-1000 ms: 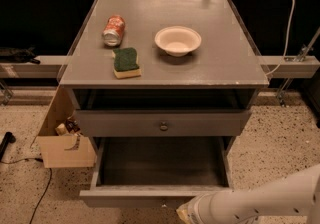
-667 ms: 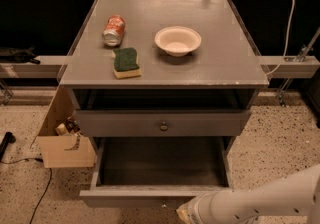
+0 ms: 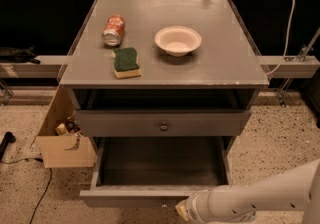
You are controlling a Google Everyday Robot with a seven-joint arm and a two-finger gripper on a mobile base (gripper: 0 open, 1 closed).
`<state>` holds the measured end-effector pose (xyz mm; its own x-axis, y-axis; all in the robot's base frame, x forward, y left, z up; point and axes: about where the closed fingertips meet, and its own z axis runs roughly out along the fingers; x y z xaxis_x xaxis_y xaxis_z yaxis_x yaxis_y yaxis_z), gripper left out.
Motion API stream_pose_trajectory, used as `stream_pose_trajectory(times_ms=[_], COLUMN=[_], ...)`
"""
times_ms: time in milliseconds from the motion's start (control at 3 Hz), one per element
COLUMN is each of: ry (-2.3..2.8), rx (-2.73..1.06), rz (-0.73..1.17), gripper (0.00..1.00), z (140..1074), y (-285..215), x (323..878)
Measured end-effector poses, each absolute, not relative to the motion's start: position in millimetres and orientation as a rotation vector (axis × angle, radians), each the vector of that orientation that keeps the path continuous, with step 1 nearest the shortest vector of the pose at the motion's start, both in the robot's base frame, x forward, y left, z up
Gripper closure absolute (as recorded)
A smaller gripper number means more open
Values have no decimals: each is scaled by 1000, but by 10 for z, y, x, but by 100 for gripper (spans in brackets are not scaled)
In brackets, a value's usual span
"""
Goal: Close middle drawer
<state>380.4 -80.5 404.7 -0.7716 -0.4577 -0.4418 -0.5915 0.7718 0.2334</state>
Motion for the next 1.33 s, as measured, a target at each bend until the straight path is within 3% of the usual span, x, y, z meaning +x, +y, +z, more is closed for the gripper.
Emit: stream_pose_trajectory(times_ms=[333, 667, 1333], ry=[2620, 2620, 2607], rx=[-757, -757, -785], rz=[499, 499, 429], gripper=[13, 0, 0], z=[4008, 4008, 3951], y=[-786, -787, -717], x=[4028, 4017, 4258])
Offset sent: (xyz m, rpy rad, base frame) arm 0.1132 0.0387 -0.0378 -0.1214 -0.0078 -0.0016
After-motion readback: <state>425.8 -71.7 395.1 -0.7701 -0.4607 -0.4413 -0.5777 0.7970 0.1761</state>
